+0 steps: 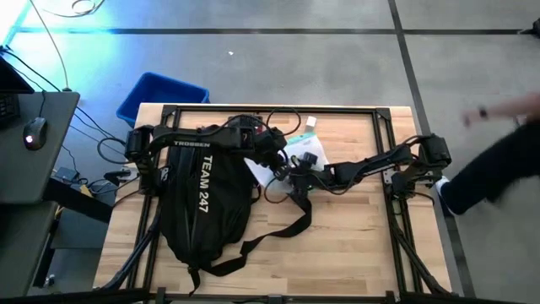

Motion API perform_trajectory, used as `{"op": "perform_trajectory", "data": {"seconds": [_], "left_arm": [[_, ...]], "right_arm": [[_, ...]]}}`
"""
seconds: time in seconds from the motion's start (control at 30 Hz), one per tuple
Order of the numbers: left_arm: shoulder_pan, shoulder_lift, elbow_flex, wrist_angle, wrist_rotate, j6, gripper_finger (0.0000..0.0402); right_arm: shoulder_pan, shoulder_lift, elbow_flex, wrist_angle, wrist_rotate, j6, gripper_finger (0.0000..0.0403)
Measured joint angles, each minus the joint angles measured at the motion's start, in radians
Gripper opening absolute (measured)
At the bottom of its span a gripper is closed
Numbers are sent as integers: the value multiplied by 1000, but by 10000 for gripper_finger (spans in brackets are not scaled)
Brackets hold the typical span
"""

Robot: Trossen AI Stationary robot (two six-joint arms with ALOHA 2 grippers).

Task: Unpack backpack
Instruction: Put the dark blue playing card into the transparent zip bag, then put the white charger adapter into the transparent zip bag

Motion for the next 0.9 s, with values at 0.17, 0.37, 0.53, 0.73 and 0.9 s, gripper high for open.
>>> {"op": "perform_trajectory", "data": {"seconds": [0.17, 0.37, 0.53, 0.73, 0.9], "left_arm": [[2, 0, 0, -46, -9, 12, 0], [2, 0, 0, -67, -10, 19, 0], [2, 0, 0, -80, -11, 20, 0], [2, 0, 0, -78, -12, 27, 0], [2, 0, 0, -78, -12, 28, 0]], "right_arm": [[25, -8, 0, 10, -81, -2, 234], [54, -39, -1, -69, -170, 16, 206], [41, -54, -1, -218, -250, 20, 141], [-22, -8, -1, -241, -225, -13, 26], [-79, 67, -1, -77, -157, 0, 12]]}}
